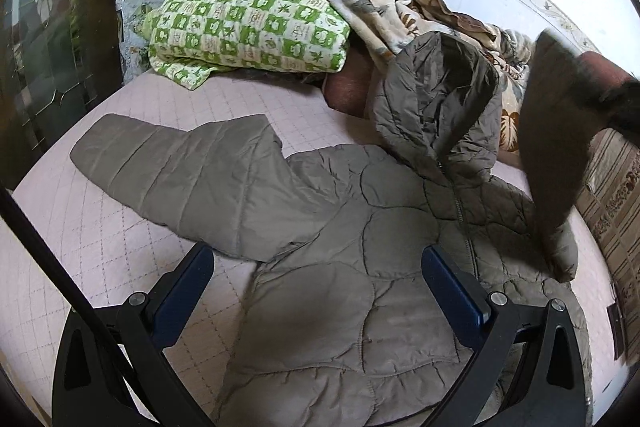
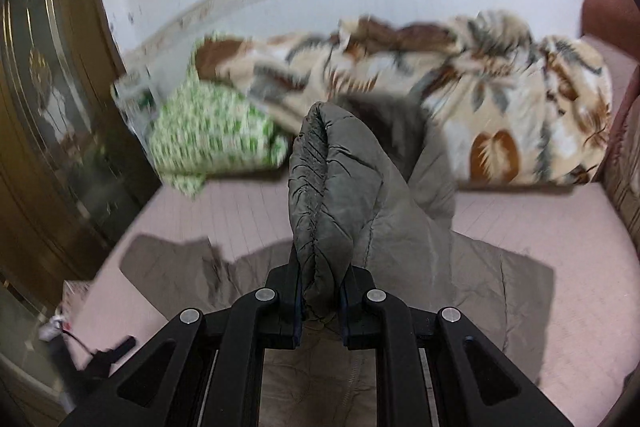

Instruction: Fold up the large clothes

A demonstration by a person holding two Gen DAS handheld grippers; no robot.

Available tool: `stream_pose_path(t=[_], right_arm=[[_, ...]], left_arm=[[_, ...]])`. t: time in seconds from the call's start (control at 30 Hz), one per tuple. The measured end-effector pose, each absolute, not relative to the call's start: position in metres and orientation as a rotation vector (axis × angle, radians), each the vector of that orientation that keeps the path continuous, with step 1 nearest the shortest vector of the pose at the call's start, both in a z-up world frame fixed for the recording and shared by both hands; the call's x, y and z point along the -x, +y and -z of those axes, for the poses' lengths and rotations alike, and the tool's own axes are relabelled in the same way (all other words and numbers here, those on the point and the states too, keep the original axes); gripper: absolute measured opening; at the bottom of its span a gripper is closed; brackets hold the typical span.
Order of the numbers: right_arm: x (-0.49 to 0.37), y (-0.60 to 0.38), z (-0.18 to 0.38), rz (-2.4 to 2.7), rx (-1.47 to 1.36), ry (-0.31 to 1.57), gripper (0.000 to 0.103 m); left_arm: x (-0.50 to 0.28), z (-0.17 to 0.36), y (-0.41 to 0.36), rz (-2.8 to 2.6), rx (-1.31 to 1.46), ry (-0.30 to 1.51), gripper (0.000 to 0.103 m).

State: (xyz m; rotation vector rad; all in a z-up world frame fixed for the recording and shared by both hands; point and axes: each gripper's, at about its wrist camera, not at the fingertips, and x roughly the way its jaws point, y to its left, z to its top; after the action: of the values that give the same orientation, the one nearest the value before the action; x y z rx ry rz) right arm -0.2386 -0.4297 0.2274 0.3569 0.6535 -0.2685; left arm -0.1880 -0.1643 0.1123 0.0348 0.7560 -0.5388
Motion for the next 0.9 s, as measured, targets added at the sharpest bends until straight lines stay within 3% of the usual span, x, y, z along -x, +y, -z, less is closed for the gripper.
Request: stream_pose_path(t=[0.3, 0.47, 0.57, 0.63, 0.83, 0.9], right_arm=[[0.187, -0.416, -0.119, 0.243, -0.381, 0.838, 0.014], [0.173, -0.399, -0.089, 0.206, -0.37, 0.881, 0.017], [0.162, -0.389, -0.072, 0.194, -0.363, 0.923, 0.023], [0.159, -0.388, -0.062, 0.165, -0.381, 0.958, 0.04], [0.201, -0.414, -0.099, 0.032, -0.491, 0.839, 0.044], [0.219, -0.436, -0.109, 0.106, -0.502, 0.786, 0.052]], left_arm=[[0.176, -0.106, -0.159, 0.532, -0.005, 0.8, 0.103], [0.173, -0.104, -0.16, 0.522, 0.0, 0.804, 0.103], [0.173, -0.1, -0.164, 0.525, -0.006, 0.82, 0.103], [0.172, -0.099, -0.167, 0.529, -0.014, 0.824, 0.103], [0.174, -0.098, -0.171, 0.541, -0.023, 0.822, 0.103], [0.173, -0.095, -0.174, 0.551, -0.02, 0.838, 0.103]])
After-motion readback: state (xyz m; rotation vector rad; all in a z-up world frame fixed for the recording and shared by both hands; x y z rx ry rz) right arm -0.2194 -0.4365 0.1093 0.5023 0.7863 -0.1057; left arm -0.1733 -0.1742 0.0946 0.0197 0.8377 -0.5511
